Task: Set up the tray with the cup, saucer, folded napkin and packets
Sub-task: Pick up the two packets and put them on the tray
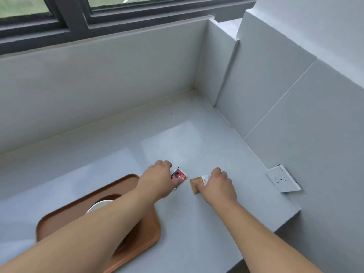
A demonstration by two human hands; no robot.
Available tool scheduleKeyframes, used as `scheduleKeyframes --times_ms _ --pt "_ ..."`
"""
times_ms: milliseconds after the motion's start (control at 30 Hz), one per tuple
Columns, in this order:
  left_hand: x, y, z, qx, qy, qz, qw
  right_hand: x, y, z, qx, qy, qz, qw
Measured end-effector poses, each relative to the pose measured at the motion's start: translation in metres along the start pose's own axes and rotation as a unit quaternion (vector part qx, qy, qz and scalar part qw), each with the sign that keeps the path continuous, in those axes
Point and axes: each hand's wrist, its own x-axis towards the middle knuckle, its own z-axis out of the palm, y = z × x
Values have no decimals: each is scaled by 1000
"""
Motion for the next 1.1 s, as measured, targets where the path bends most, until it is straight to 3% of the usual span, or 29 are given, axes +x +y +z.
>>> scheduleKeyframes --times_ms 167,300,600,1100 --pt "25 16 13 39 -16 -25 999 13 1 3 2 -42 -45 998" --pt "28 12 6 43 -46 -24 998 17 -10 -3 65 -75 -96 990" --pt "19 -24 -8 61 -75 -46 994 35 -77 -16 86 -76 -164 980" --pt "25 -14 -3 115 -80 -25 990 50 -80 -18 69 -8 -112 991"
